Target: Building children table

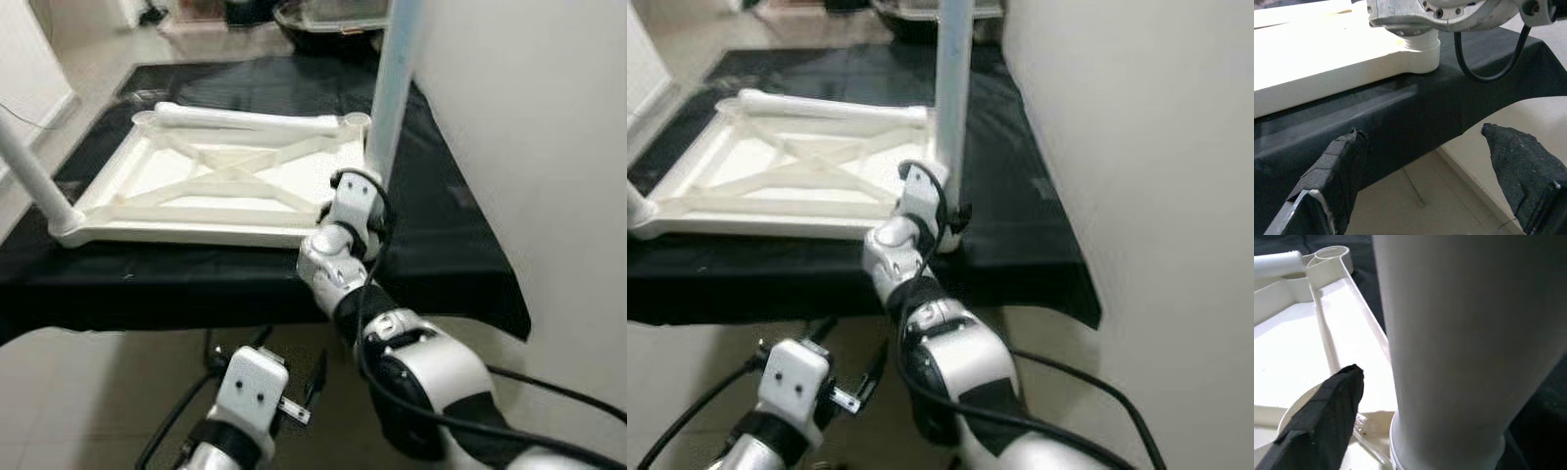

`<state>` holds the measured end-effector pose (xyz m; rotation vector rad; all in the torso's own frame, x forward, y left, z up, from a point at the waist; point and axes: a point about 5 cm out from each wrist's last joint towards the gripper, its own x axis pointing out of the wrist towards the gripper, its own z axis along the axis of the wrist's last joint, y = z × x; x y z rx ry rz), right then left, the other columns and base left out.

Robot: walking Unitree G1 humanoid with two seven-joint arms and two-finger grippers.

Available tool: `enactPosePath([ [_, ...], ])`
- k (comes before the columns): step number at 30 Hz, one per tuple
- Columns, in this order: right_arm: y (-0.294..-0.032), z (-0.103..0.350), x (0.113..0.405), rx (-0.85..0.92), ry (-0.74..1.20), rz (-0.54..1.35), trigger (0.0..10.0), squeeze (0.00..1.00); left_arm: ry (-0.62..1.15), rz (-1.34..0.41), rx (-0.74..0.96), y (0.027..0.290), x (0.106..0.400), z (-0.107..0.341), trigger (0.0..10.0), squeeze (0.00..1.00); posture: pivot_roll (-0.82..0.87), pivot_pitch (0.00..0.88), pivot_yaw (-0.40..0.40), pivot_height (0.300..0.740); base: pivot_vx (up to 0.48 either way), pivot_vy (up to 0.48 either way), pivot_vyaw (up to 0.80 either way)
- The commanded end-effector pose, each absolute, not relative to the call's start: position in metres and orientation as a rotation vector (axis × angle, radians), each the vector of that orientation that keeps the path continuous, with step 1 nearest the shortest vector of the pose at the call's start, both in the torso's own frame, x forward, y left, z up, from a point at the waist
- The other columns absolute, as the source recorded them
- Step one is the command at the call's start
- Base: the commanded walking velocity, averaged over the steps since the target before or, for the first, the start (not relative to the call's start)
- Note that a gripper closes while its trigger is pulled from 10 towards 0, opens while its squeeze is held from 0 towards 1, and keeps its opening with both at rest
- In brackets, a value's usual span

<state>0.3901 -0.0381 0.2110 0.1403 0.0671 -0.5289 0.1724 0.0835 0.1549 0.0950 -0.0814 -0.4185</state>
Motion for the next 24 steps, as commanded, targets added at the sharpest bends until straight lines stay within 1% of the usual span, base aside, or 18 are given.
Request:
enactPosePath([
  [1, -0.036, 0.217, 0.391, 0.177, 0.038, -0.509, 10.0, 0.00, -0.068, -0.418, 0.109, 0.085, 0.172, 0.151, 10.0, 0.00, 0.11, 0.142, 0.015, 0.740, 0.000, 0.000, 0.00],
  [5, -0.035, 0.221, 0.392, 0.189, 0.015, -0.469, 10.0, 0.00, -0.068, -0.417, 0.111, 0.086, 0.173, 0.150, 10.0, 0.00, 0.11, 0.140, 0.015, 0.740, 0.000, 0.000, 0.00],
  [7, -0.040, 0.218, 0.393, 0.169, 0.003, -0.440, 10.0, 0.00, -0.068, -0.415, 0.112, 0.086, 0.174, 0.149, 10.0, 0.00, 0.11, 0.138, 0.016, 0.740, 0.000, 0.000, 0.00],
  [11, -0.041, 0.217, 0.394, 0.163, 0.000, -0.433, 10.0, 0.00, -0.069, -0.415, 0.112, 0.087, 0.175, 0.149, 10.0, 0.00, 0.11, 0.138, 0.016, 0.740, 0.000, 0.000, 0.00],
  [15, -0.060, 0.205, 0.391, 0.101, -0.036, -0.327, 10.0, 0.00, -0.069, -0.407, 0.125, 0.091, 0.183, 0.144, 10.0, 0.00, 0.10, 0.114, 0.015, 0.740, 0.000, 0.000, 0.00],
  [16, -0.062, 0.204, 0.389, 0.086, -0.055, -0.282, 10.0, 0.00, -0.068, -0.404, 0.129, 0.092, 0.184, 0.143, 10.0, 0.00, 0.09, 0.105, 0.019, 0.740, 0.000, 0.000, 0.00],
  [19, -0.063, 0.203, 0.387, 0.075, -0.068, -0.248, 10.0, 0.00, -0.068, -0.402, 0.132, 0.093, 0.185, 0.143, 10.0, 0.00, 0.09, 0.105, 0.019, 0.740, 0.000, 0.000, 0.00],
  [21, -0.071, 0.195, 0.377, 0.048, -0.073, -0.185, 10.0, 0.00, -0.067, -0.400, 0.141, 0.095, 0.188, 0.140, 10.0, 0.00, 0.08, 0.090, 0.019, 0.740, 0.000, 0.000, 0.00],
  [22, -0.071, 0.195, 0.377, 0.048, -0.073, -0.185, 10.0, 0.00, -0.067, -0.400, 0.141, 0.095, 0.188, 0.140, 10.0, 0.00, 0.08, 0.090, 0.019, 0.740, 0.000, 0.000, 0.00],
  [24, -0.080, 0.187, 0.367, 0.022, -0.070, -0.147, 10.0, 0.00, -0.065, -0.395, 0.147, 0.098, 0.192, 0.137, 10.0, 0.00, 0.07, 0.075, 0.024, 0.740, 0.000, 0.000, 0.00],
])
